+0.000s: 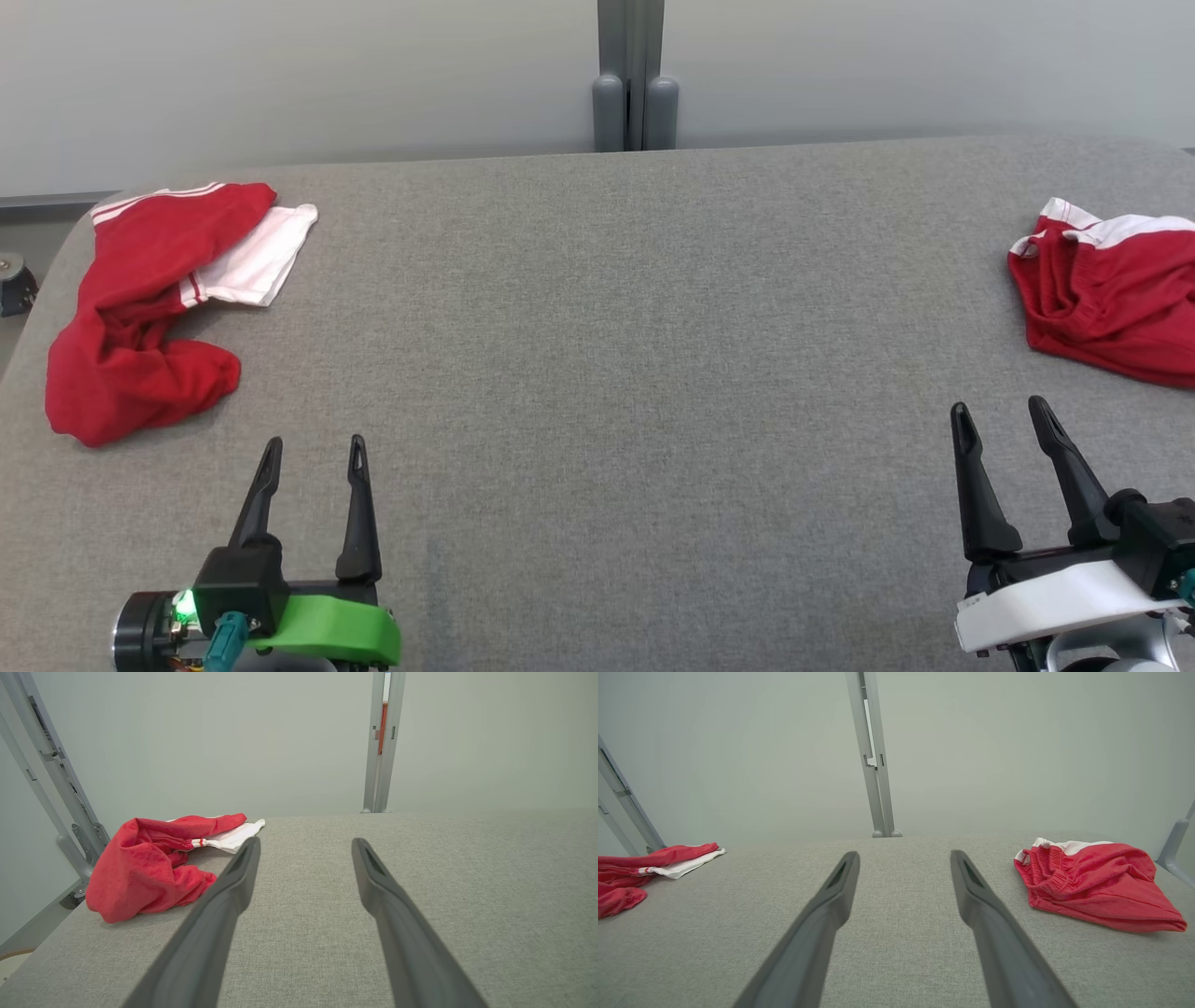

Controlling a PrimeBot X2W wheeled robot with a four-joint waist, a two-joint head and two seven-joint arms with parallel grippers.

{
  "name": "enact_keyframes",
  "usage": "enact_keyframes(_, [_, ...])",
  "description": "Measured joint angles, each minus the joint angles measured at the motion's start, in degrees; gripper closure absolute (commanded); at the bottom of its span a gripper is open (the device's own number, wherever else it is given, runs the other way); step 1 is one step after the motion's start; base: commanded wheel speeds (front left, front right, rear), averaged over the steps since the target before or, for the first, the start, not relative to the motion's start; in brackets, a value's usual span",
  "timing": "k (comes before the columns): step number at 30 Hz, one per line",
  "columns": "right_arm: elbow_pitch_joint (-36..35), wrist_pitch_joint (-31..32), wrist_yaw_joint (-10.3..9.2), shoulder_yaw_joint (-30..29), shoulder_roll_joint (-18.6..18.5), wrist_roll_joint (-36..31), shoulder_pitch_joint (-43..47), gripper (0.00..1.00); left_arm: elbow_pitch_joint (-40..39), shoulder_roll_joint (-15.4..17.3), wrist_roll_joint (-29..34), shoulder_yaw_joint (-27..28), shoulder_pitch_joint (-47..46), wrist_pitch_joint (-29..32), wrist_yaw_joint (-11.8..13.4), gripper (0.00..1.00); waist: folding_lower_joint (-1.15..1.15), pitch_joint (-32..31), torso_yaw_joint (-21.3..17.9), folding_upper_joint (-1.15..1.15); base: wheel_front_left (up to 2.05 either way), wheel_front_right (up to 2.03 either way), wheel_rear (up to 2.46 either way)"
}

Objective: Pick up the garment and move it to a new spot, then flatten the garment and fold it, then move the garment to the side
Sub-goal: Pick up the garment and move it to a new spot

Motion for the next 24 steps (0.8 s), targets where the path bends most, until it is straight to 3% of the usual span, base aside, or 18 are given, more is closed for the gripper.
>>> enact_keyframes(6, [0.1,-0.2,0.0,-0.7,0.0,0.0,0.1,0.0,0.6,0.1,-0.3,-0.3,-0.9,0.0,-0.5,0.0,0.0,0.4,0.5,0.0,0.0,0.0,0.0])
enact_keyframes(12, [-1.8,0.2,-0.01,-1.3,-0.5,-0.6,0.1,0.0,0.4,-1.0,-0.3,-0.7,-4.5,0.0,-0.9,0.0,0.0,1.2,3.8,0.0,0.0,0.0,0.0])
enact_keyframes(24, [-6.6,4.0,-0.01,1.9,-3.4,-0.8,-1.8,0.0,-0.4,-3.9,0.2,4.2,-6.3,-0.1,-1.7,0.0,0.0,2.5,16.8,0.0,0.0,0.0,0.0])
